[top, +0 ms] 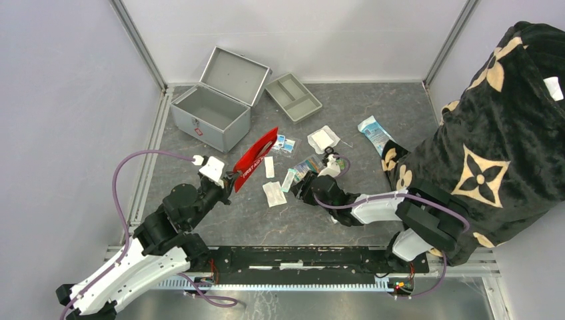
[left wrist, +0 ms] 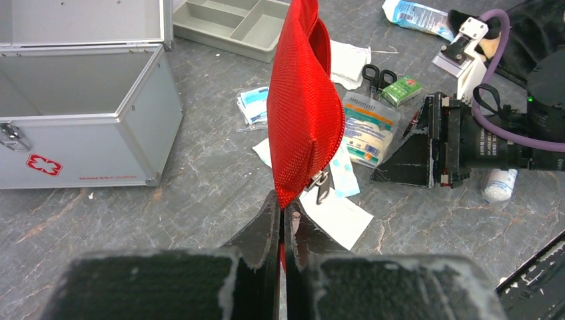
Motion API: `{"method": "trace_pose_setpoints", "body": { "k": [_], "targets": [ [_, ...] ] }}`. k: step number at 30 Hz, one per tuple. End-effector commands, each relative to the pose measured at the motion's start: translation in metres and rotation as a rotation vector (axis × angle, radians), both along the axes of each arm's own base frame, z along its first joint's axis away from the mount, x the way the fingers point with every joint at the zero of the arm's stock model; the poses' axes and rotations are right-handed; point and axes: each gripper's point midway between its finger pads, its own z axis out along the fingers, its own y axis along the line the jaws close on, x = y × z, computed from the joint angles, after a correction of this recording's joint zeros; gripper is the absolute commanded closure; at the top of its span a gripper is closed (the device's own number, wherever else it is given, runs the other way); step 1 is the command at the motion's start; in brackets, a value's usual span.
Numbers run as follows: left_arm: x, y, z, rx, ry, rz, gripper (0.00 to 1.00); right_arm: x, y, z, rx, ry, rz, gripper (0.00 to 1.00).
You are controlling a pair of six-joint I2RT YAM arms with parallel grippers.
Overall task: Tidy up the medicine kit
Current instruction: Pick up the medical item at the center of the board.
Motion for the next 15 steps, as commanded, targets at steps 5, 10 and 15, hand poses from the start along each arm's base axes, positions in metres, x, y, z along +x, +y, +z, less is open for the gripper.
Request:
{"method": "trace_pose_setpoints", "body": {
  "k": [5,10,15],
  "targets": [
    [0.000,-0.009,0.013,-0.017,-0.039,-0.043,0.98,0.026,0.017,0.015,0.145,0.009,-0.087,0.52],
    [-0.001,-0.009,0.012,-0.015,-0.037,-0.045,0.98,0.030,0.023,0.004,0.149,0.054,-0.097,0.53],
    [-0.001,-0.009,0.013,-0.016,-0.037,-0.048,0.98,0.032,0.026,-0.004,0.159,0.085,-0.121,0.54]
  ]
}}
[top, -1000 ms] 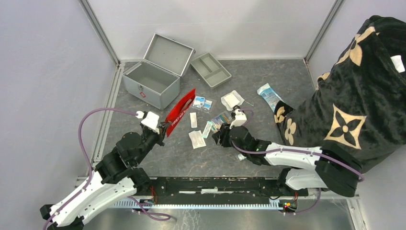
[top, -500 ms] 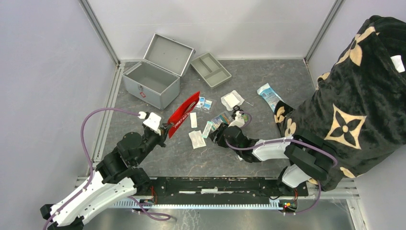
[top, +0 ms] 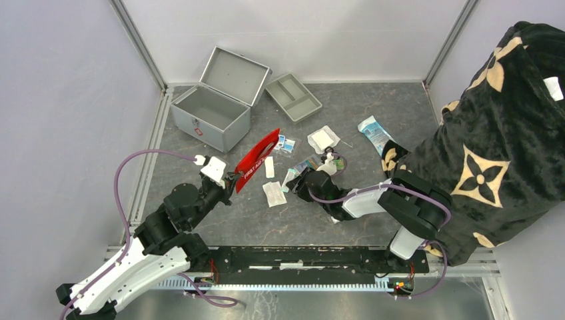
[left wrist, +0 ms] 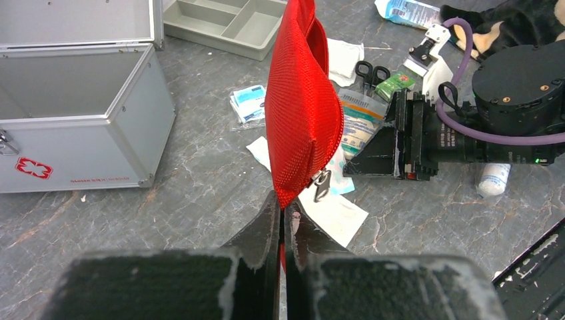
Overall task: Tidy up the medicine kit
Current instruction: Pick up the medical item at the center of the board.
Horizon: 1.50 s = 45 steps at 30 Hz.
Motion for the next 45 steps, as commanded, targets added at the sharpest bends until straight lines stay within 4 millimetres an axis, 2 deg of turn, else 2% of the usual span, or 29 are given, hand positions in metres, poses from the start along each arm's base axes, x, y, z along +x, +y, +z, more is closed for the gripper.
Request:
{"method": "trace_pose_setpoints", "body": {
  "k": [1,9,14,17,21,25,27,30,35,36,38,41,45],
  "targets": [
    [0.001,-0.004,0.015,-0.020,-0.046,-0.022,0.98,0.011,0.010,0.006,0.072,0.022,-0.057,0.56],
    [0.000,-0.005,0.017,-0.025,-0.049,-0.028,0.98,0.018,0.004,-0.012,0.068,0.083,-0.155,0.62],
    [0.000,-0.005,0.016,-0.023,-0.046,-0.029,0.98,0.022,0.000,-0.018,0.062,0.083,-0.196,0.70],
    [0.000,-0.005,0.017,-0.024,-0.048,-0.028,0.98,0.025,-0.001,-0.019,0.059,0.073,-0.196,0.88],
    [0.000,-0.004,0.017,-0.025,-0.049,-0.026,0.98,0.028,-0.001,-0.008,0.031,0.013,-0.161,1.00],
    [0.000,-0.004,0.016,-0.024,-0.049,-0.022,0.98,0.033,-0.005,0.015,-0.006,-0.088,-0.128,1.00],
    [0.000,-0.004,0.016,-0.022,-0.047,-0.023,0.98,0.036,-0.010,0.034,-0.045,-0.165,-0.108,1.00],
    [0.000,-0.005,0.017,-0.027,-0.050,-0.027,0.98,0.040,-0.025,0.067,-0.162,-0.318,-0.060,1.00],
    [-0.002,-0.008,0.019,-0.019,-0.071,-0.058,0.98,0.041,-0.063,0.126,-0.321,-0.621,-0.045,1.00],
    [-0.003,-0.009,0.019,-0.020,-0.071,-0.066,0.98,0.040,-0.069,0.141,-0.367,-0.713,-0.023,1.00],
    [-0.004,-0.011,0.020,-0.023,-0.075,-0.078,0.98,0.033,-0.073,0.159,-0.499,-0.873,0.088,1.00],
    [-0.006,-0.015,0.019,-0.021,-0.072,-0.101,0.98,0.020,-0.067,0.187,-0.661,-1.091,0.273,1.00],
    [-0.007,-0.021,0.016,-0.008,-0.063,-0.130,0.98,-0.004,-0.036,0.205,-0.836,-1.331,0.649,1.00]
  ]
}}
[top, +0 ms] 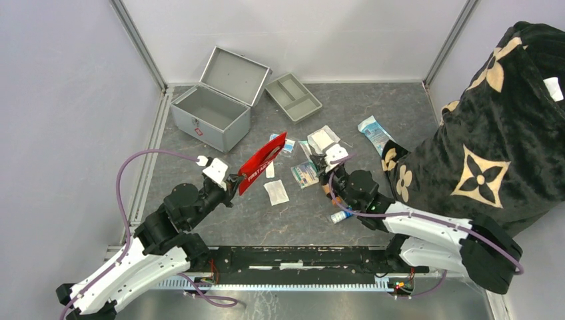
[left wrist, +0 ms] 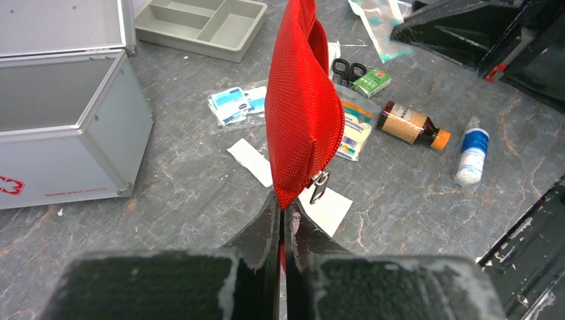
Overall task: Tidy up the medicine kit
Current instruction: Pick up the medical item at the center of the board, then place the medical item at the medicine pouch.
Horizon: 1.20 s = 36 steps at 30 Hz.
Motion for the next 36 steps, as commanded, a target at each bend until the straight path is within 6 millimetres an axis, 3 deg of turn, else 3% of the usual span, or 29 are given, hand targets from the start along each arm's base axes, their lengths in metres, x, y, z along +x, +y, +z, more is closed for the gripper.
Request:
{"method": "trace_pose_setpoints", "body": {
  "k": [1,6,10,15,24,36],
  "targets": [
    [0.000,-0.012,0.015,0.001,-0.069,-0.067,0.98,-0.023,0.032,0.038,-0.443,-0.351,0.338,0.98],
    [-0.001,-0.013,0.015,0.003,-0.067,-0.079,0.98,-0.047,0.048,0.045,-0.642,-0.469,0.577,0.96],
    [-0.002,-0.015,0.014,0.008,-0.063,-0.089,0.98,-0.052,0.050,0.044,-0.734,-0.496,0.658,1.00],
    [-0.004,-0.021,0.010,0.020,-0.056,-0.122,0.98,-0.047,0.054,0.048,-0.810,-0.478,0.686,1.00],
    [-0.008,-0.028,0.005,0.051,-0.042,-0.173,0.98,-0.038,0.059,0.076,-0.876,-0.555,0.644,1.00],
    [-0.009,-0.029,0.005,0.051,-0.043,-0.186,0.98,-0.039,0.068,0.065,-0.929,-0.558,0.689,1.00]
  ]
}}
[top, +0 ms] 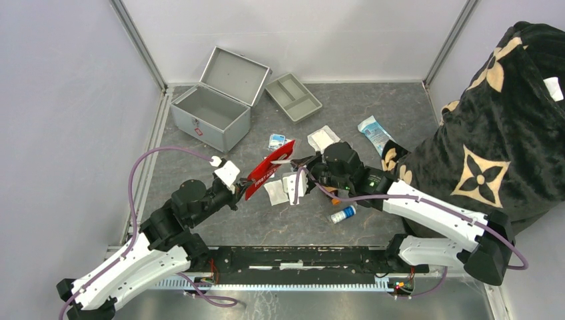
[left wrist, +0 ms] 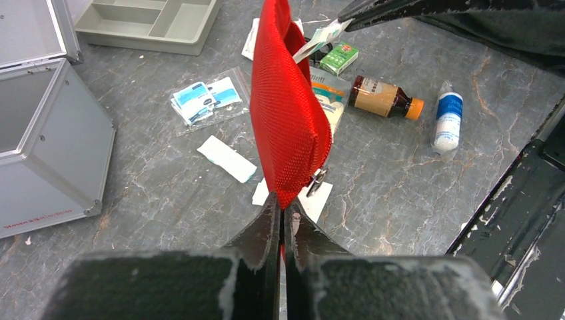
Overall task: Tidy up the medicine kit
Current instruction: Place the medical item at the medicine pouch.
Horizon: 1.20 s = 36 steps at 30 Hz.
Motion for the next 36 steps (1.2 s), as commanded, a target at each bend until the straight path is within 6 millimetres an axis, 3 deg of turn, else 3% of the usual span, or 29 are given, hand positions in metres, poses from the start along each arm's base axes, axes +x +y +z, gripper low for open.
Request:
{"method": "trace_pose_setpoints", "body": {
  "k": [1,6,15,25,36],
  "targets": [
    [0.000,-0.006,0.018,-0.023,-0.063,-0.038,0.98,0.001,0.009,0.018,0.010,-0.040,0.029,1.00],
    [0.000,-0.006,0.018,-0.019,-0.060,-0.037,0.98,0.001,0.011,0.017,-0.023,-0.047,0.031,0.99],
    [0.001,-0.005,0.017,-0.016,-0.059,-0.031,0.98,0.009,-0.014,0.014,-0.070,-0.111,-0.051,0.98],
    [0.002,-0.005,0.018,-0.020,-0.057,-0.024,0.98,0.009,-0.020,0.010,-0.099,-0.107,-0.069,0.98],
    [0.002,-0.004,0.018,-0.021,-0.057,-0.017,0.98,0.004,-0.031,0.018,-0.080,-0.110,-0.090,0.98]
  ]
}}
